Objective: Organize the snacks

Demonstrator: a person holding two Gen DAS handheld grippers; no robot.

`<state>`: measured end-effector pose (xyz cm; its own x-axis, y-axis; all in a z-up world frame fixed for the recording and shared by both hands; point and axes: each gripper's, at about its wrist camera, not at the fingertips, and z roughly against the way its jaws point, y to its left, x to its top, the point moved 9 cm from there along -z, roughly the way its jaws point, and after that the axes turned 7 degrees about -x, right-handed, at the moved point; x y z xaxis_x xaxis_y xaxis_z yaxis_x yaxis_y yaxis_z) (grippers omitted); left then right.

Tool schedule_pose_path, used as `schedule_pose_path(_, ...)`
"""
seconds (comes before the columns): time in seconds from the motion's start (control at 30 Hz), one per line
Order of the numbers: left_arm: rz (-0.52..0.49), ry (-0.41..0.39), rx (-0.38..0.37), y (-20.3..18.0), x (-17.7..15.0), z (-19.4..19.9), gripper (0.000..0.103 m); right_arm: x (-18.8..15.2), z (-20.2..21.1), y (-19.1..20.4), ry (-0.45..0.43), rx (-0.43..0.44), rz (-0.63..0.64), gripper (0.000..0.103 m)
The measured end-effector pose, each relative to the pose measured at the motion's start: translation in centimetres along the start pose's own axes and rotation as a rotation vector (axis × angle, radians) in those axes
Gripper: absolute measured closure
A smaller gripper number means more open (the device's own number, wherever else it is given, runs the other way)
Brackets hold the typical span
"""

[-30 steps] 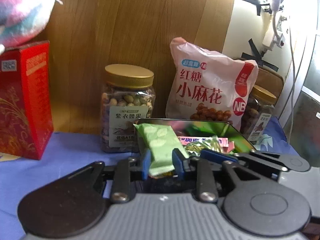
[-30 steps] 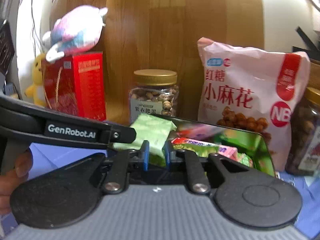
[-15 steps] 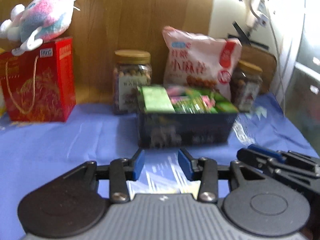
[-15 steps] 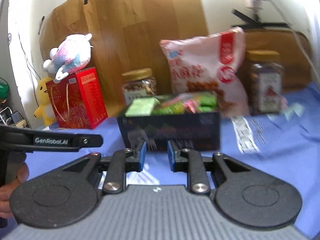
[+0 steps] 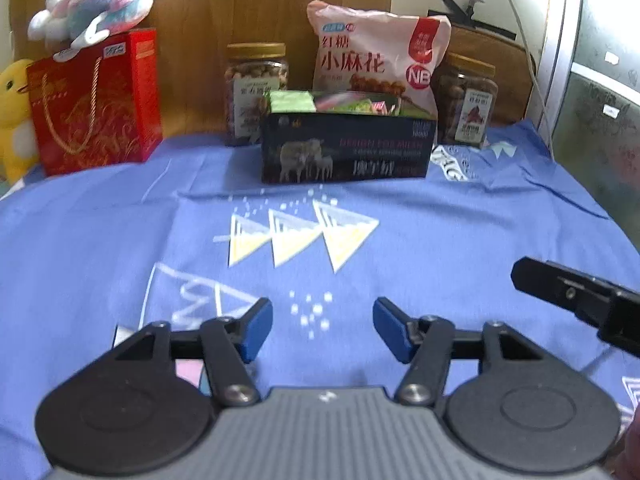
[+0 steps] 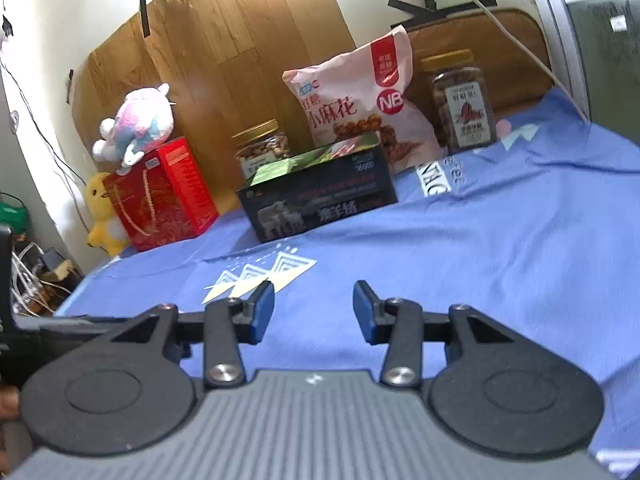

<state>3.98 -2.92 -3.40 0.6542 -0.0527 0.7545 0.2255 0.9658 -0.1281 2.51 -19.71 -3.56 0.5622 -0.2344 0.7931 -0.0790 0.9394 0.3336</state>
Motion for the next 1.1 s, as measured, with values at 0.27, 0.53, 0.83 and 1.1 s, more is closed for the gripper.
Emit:
schedule_pose_path(0.27, -0.028, -0.034, 0.063, -0.5, -1.3, 2.6, 0.0, -0.4, 2.0, 1.4, -0.022, 0.035, 0.0, 0.048)
schedule_pose_path(0.53, -0.043, -0.051, 0.11, -0.9, -1.3, 3.8, 0.0, -0.5, 3.3, 2.4, -0.053, 0.058, 0.025, 0.042)
schedule_pose_path(0.83, -0.051, -0.045, 0.147, -0.8, -1.5, 3.8, 0.0, -0.5, 3.4, 2.3, -0.056, 0.062, 0.007, 0.038)
schedule_pose_path(1.1, -0.039, -0.021, 0.169, -0.5, -1.7, 3.3, 0.0, -0.8, 2.8, 1.5, -0.042, 0.053, -0.029, 0.034)
